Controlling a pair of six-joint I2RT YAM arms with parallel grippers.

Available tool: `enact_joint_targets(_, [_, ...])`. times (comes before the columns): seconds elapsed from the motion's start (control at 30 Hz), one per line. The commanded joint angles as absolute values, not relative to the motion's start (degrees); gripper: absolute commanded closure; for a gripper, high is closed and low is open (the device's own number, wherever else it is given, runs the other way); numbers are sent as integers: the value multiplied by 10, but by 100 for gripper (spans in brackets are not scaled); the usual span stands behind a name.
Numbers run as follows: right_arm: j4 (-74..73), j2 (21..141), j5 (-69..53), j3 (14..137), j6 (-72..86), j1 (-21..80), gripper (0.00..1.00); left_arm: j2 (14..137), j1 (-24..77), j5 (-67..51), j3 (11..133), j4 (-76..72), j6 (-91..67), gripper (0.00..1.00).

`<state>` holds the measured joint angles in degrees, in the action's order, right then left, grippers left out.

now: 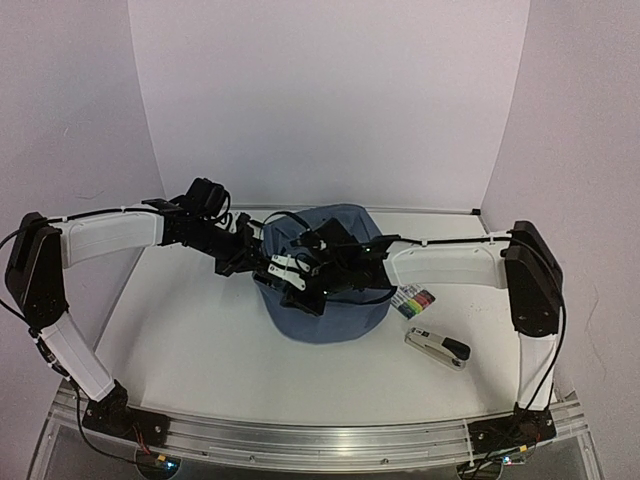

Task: Pack the student bag
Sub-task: Zip the student bag at the center of the board.

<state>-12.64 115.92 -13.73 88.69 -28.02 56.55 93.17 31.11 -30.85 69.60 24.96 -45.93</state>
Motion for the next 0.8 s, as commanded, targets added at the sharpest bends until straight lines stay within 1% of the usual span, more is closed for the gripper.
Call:
enact_joint_targets(0.0, [-126,1152,-131,861,-299,565,81,915,308,-299,711,224,-459,100])
enact_joint_targets(0.07, [-126,1136,-130,848,-303,565,97,921,307,-293,713,229,-458,100])
enact_joint_targets(0.1, [-126,1125,-129,841,-306,565,100,924,305,-285,716,237,-456,100])
enact_joint_targets(0.33, [-127,1037,-136,739,-340,565,100,957,259,-203,738,298,-444,100])
enact_joint_targets(0.5, [-128,998,-155,656,-373,565,100,1002,224,-181,778,311,-429,100])
enact_joint_targets(0.67, [-135,972,-172,609,-398,565,100,1051,205,-168,835,331,-410,100])
enact_joint_targets(0.77, [-140,966,-186,601,-402,565,100,1073,188,-149,859,348,-412,100])
